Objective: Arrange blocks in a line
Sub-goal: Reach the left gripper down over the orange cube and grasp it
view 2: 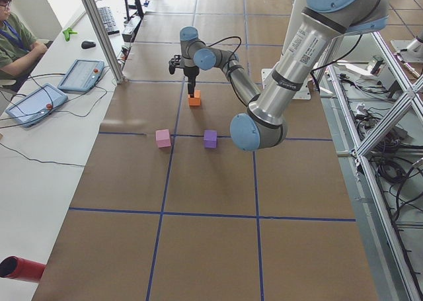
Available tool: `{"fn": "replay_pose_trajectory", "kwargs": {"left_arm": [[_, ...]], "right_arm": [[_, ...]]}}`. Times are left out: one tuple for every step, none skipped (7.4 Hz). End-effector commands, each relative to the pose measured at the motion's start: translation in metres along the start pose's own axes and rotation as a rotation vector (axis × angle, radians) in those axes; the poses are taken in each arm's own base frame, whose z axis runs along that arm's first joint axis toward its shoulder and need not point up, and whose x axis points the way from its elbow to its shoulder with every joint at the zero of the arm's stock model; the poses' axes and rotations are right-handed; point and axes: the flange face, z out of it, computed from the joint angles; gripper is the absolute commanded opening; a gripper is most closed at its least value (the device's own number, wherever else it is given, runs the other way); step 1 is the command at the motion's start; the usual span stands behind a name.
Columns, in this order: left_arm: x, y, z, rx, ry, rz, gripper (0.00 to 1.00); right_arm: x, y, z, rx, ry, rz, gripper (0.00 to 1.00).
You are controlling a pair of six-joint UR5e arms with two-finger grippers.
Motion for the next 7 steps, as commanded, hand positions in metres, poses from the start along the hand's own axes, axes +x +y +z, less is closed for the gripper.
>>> {"fn": "replay_pose_trajectory", "kwargs": {"left_arm": [[0.029, 0.000, 0.028, -0.005, 0.039, -0.055, 1.00], [0.032, -0.004, 0.036, 0.000, 0.054, -0.081, 1.00], [0.039, 0.001, 0.043, -0.010, 0.050, -0.075, 1.00], [0.044, 0.009, 0.052, -0.022, 0.054, -0.074, 1.00], [0.045, 0.006, 0.061, -0.017, 0.067, -0.075, 1.00], [0.046, 0.008, 0.067, -0.019, 0.068, -0.081, 1.00], [0.047, 0.008, 0.070, -0.001, 0.067, -0.077, 1.00]], "right_arm": [[0.000, 0.000, 0.000, 0.000, 0.000, 0.000, 1.00], [0.000, 0.000, 0.000, 0.000, 0.000, 0.000, 1.00], [0.000, 0.000, 0.000, 0.000, 0.000, 0.000, 1.00], [0.000, 0.000, 0.000, 0.000, 0.000, 0.000, 1.00], [0.000, 0.000, 0.001, -0.001, 0.000, -0.001, 1.00], [0.000, 0.000, 0.001, -0.001, 0.000, -0.001, 1.00], [0.000, 0.000, 0.000, 0.000, 0.000, 0.000, 1.00]]}}
